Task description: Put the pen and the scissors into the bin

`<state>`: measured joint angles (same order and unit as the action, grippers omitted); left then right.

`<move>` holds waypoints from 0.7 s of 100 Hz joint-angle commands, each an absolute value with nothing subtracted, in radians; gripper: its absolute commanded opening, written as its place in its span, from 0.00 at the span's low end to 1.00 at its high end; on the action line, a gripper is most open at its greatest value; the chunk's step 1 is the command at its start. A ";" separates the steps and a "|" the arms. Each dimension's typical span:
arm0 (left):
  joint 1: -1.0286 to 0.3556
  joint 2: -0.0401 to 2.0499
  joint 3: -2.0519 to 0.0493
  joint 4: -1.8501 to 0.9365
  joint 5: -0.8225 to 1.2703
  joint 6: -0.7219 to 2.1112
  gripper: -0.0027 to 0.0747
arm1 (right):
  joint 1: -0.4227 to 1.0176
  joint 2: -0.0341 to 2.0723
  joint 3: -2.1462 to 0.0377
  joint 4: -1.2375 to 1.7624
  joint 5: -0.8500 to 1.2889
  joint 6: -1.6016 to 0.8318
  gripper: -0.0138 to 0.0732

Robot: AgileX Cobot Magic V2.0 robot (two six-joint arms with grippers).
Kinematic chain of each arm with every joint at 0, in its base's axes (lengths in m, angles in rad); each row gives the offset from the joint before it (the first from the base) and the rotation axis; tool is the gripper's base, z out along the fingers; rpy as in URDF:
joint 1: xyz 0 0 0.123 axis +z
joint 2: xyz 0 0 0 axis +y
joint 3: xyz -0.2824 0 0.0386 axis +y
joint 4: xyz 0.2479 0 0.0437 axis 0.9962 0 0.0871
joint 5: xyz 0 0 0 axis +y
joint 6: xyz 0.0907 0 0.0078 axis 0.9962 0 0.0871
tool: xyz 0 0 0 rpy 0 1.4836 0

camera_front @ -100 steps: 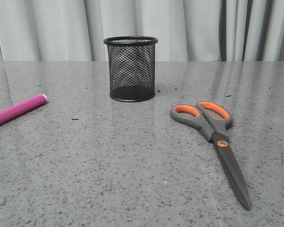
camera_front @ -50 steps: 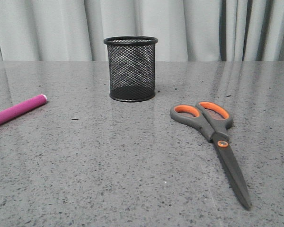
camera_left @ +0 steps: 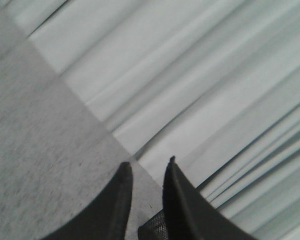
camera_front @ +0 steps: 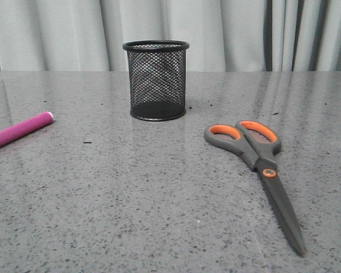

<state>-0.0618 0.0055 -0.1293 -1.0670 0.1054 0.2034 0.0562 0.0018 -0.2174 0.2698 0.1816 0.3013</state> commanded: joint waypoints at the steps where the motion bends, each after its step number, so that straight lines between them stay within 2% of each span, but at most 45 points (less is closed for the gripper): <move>1: -0.061 0.090 -0.277 -0.950 0.168 0.277 0.39 | 0.053 0.068 -0.318 0.262 0.207 0.232 0.38; 9: -0.061 0.218 -0.407 -0.847 0.312 0.313 0.40 | 0.053 0.138 -0.375 0.262 0.294 0.204 0.49; 16: -0.061 0.359 -0.515 -0.759 0.435 0.315 0.40 | 0.053 0.200 -0.423 0.262 0.378 0.182 0.52; 25: -0.061 0.541 -0.648 -0.660 0.559 0.316 0.40 | 0.053 0.258 -0.468 0.262 0.445 0.167 0.52; 43: -0.089 0.851 -0.877 -0.492 0.727 0.281 0.40 | 0.061 0.282 -0.486 0.262 0.447 0.148 0.52; 70: -0.231 1.261 -1.192 -0.217 0.974 0.091 0.40 | 0.079 0.282 -0.486 0.262 0.467 0.144 0.52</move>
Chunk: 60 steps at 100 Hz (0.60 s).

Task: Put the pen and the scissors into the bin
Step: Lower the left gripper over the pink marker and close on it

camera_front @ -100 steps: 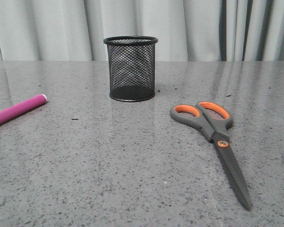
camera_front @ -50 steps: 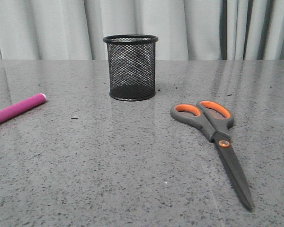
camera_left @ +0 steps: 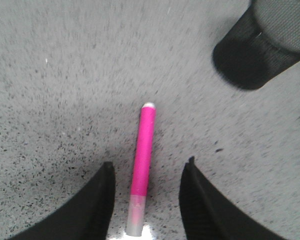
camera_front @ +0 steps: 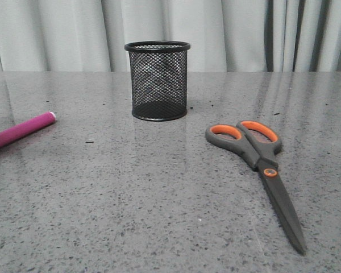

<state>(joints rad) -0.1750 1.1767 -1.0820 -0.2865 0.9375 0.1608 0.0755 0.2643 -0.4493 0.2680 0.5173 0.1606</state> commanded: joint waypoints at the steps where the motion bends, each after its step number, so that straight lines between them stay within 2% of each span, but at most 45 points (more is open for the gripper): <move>1: -0.236 1.279 -1.198 -0.206 0.982 0.084 0.40 | 0.079 0.282 -0.486 0.262 0.471 0.144 0.52; 23: -0.310 1.482 -1.326 -0.135 1.038 0.019 0.40 | 0.079 0.282 -0.486 0.262 0.501 0.144 0.52; 60: -0.310 1.612 -1.340 -0.123 1.046 0.019 0.40 | 0.079 0.282 -0.486 0.262 0.503 0.144 0.52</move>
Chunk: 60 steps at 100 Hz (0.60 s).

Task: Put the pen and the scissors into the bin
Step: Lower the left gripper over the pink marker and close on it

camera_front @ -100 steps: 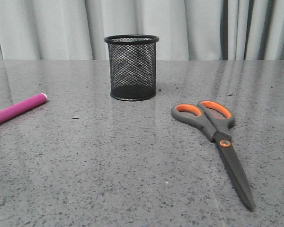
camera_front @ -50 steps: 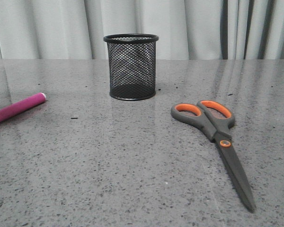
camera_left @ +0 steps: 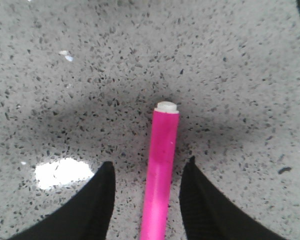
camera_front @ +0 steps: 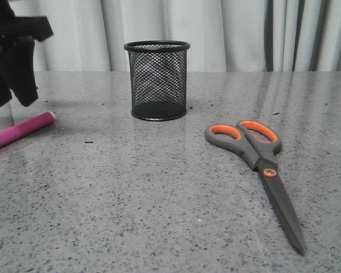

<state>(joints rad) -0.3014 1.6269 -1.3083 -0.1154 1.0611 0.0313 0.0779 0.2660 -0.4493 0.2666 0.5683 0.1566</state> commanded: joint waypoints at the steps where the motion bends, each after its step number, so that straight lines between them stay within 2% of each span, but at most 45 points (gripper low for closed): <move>1: -0.310 1.615 -1.340 -0.125 1.046 0.019 0.40 | 0.079 0.282 -0.486 0.262 0.503 0.144 0.52; 54: -0.358 1.712 -1.339 -0.079 1.024 0.019 0.40 | 0.079 0.282 -0.486 0.262 0.499 0.144 0.52; 60: -0.358 1.714 -1.337 -0.076 1.015 0.019 0.37 | 0.079 0.282 -0.486 0.262 0.499 0.144 0.52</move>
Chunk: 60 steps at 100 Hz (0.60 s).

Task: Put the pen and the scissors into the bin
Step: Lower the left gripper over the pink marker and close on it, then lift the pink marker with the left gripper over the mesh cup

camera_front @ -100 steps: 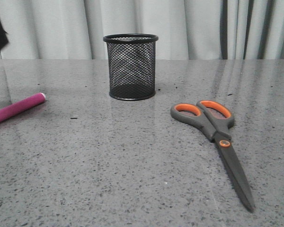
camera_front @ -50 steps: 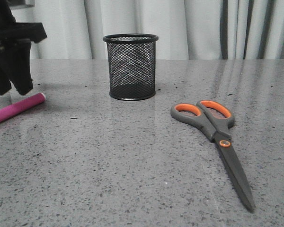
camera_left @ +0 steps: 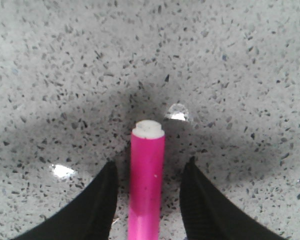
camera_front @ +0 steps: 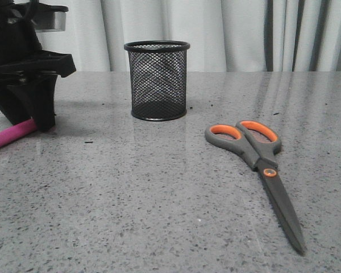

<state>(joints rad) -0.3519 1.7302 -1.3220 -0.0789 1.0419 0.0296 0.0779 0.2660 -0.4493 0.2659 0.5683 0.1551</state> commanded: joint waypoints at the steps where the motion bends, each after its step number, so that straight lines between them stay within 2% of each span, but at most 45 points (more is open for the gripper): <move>1: -0.358 1.714 -1.337 -0.076 1.015 0.019 0.37 | 0.079 0.282 -0.486 0.262 0.499 0.144 0.52; 9: -0.358 1.714 -1.337 -0.076 0.996 0.037 0.23 | 0.079 0.282 -0.486 0.262 0.499 0.144 0.52; 16: -0.358 1.712 -1.339 -0.092 0.969 0.083 0.00 | 0.079 0.282 -0.486 0.262 0.499 0.144 0.52; 31: -0.358 1.655 -1.362 -0.174 0.784 0.129 0.01 | 0.079 0.282 -0.486 0.262 0.503 0.144 0.52; 46: -0.358 1.527 -1.374 -0.266 0.440 0.157 0.01 | 0.079 0.282 -0.486 0.262 0.524 0.144 0.52; 60: -0.385 1.450 -1.374 -0.483 0.149 0.157 0.01 | 0.079 0.282 -0.486 0.262 0.533 0.144 0.52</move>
